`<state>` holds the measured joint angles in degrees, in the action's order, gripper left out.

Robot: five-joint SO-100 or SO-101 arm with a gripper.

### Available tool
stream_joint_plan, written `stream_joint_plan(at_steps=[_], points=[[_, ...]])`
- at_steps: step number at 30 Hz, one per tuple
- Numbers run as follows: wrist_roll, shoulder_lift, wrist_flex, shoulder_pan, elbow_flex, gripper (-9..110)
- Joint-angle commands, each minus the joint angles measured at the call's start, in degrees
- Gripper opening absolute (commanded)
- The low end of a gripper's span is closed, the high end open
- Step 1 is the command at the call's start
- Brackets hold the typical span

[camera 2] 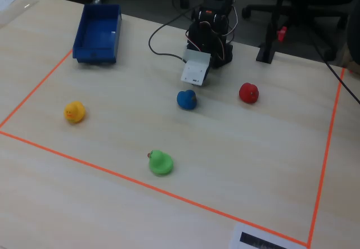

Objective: Grasp green duck and put it into box.

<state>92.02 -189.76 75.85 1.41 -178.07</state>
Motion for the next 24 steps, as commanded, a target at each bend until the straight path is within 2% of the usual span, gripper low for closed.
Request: stream_joint_plan(at_steps=[1, 5, 11, 17, 24], points=[[-0.3, 0.0, 1.4, 0.4, -0.2, 5], [-0.3, 0.0, 1.4, 0.5, -0.2, 0], [1.0, 0.1, -1.0, 1.0, -0.2, 0], [4.9, 3.4, -18.8, 2.5, 5.6, 0], [0.1, 32.5, -35.9, -1.4, 32.7, 0]])
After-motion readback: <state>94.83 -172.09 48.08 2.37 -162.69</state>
